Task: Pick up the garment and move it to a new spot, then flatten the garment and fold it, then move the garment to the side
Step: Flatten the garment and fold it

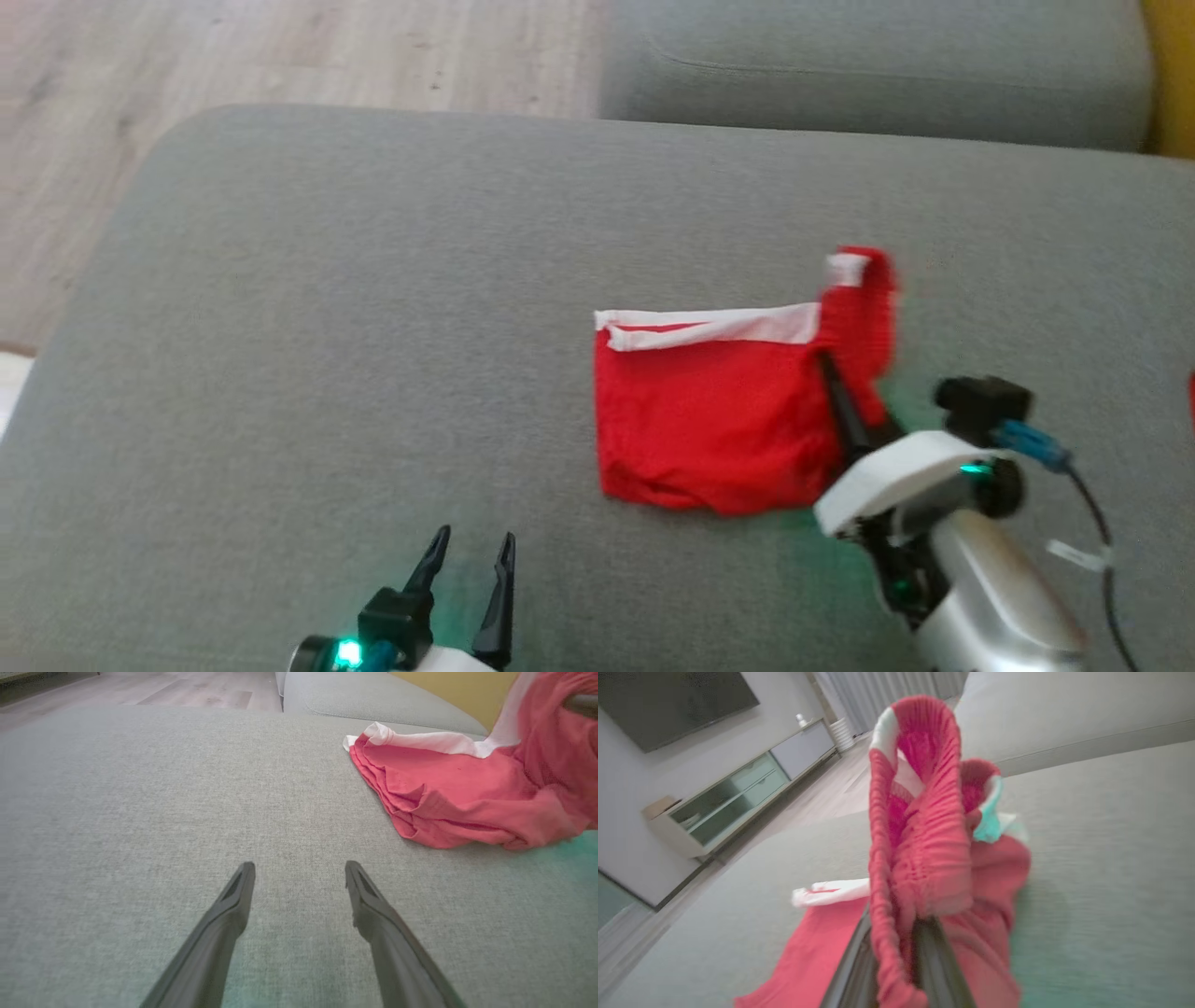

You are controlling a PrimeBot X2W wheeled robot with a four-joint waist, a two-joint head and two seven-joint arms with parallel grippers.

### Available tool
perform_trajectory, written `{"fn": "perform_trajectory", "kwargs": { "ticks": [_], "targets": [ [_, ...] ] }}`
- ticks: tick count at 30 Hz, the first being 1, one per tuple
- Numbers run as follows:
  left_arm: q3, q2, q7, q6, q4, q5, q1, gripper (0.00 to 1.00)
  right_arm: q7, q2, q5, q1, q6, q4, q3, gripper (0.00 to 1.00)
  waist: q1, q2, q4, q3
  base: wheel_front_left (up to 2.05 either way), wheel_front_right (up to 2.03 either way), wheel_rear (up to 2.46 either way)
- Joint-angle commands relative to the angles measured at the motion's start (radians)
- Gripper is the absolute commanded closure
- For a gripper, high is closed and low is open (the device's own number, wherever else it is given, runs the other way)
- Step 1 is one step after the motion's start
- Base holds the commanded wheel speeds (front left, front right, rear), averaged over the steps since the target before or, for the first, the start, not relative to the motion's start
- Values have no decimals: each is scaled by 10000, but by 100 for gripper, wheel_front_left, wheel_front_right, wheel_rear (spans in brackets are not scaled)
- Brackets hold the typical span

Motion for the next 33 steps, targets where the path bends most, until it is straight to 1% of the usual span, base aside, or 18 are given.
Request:
{"fn": "perform_trajectory", "kwargs": {
  "ticks": [1, 4, 7, 8, 9, 10, 12, 15, 18, 21, 24, 27, 29, 31, 33],
  "targets": [
    [191, 9, -82, 52, -217, -39, -190, 0, 98, 117, 107, -204, -7, -469, 394, 100, 0, 0, 292, -65, 0, 0, 0],
    [46, 9, -82, 52, -158, -91, -202, 0, 416, 198, 71, -284, -7, -675, 819, 100, 0, 0, 836, -74, 0, 0, 0],
    [25, 9, -82, 47, -80, -74, -206, 0, 618, 244, -199, -435, -7, -477, 1091, 100, 0, 0, 1373, -55, 0, 0, 0],
    [20, 9, -82, 43, -59, -60, -198, 0, 626, 253, -309, -487, -7, -407, 1218, 76, 0, 0, 1541, -40, 0, 0, 0],
    [33, 9, -82, 50, -49, -40, -186, 0, 638, 260, -352, -519, -7, -330, 1321, 15, 0, 0, 1677, -24, 0, 0, 0],
    [52, 9, -82, 53, -36, -30, -169, 0, 630, 264, -224, -531, -7, -323, 1477, 0, 0, 0, 1791, -10, 0, 0, 0],
    [128, 9, -82, 57, -23, 10, -132, 0, 546, 268, 67, -564, -7, -382, 1891, 0, 0, 0, 1922, 4, 0, 0, 0],
    [271, 9, -82, 64, -29, 54, -69, 0, 340, 270, 325, -579, -7, -399, 2377, 0, 0, 0, 1912, -5, 0, 0, 0],
    [477, 9, -82, 110, -77, 65, -65, 0, 87, 271, 141, -604, -7, -307, 2704, 0, 0, 0, 1652, -57, 0, 0, 0],
    [660, 9, -82, 137, -251, 116, -125, 0, -381, 271, -41, -581, -7, -250, 2557, 0, 0, 0, 1255, -126, 0, 0, 0],
    [815, 9, -82, 191, -460, 231, -219, 0, -910, 151, -700, -507, -7, -109, 1797, 0, 0, 0, 831, -187, 0, 0, 0],
    [982, 9, -82, 290, -660, 410, -329, 0, -1180, 28, -1818, -284, -7, -124, 605, 0, 0, 0, 444, -256, 0, 0, 0],
    [1136, 9, -82, 368, -801, 586, -390, 0, -1228, 81, -2448, 2, -7, -343, -267, 0, 0, 0, 206, -296, 0, 0, 0],
    [1307, 9, -82, 398, -929, 697, -417, 0, -1238, 154, -2982, 327, -7, -838, -1062, 0, 0, 0, -8, -297, 0, 0, 0],
    [1485, 9, -82, 414, -1053, 849, -426, 0, -1241, 216, -3387, 712, -7, -1267, -1672, 0, 0, 0, -183, -335, 0, 0, 0]
  ]
}}
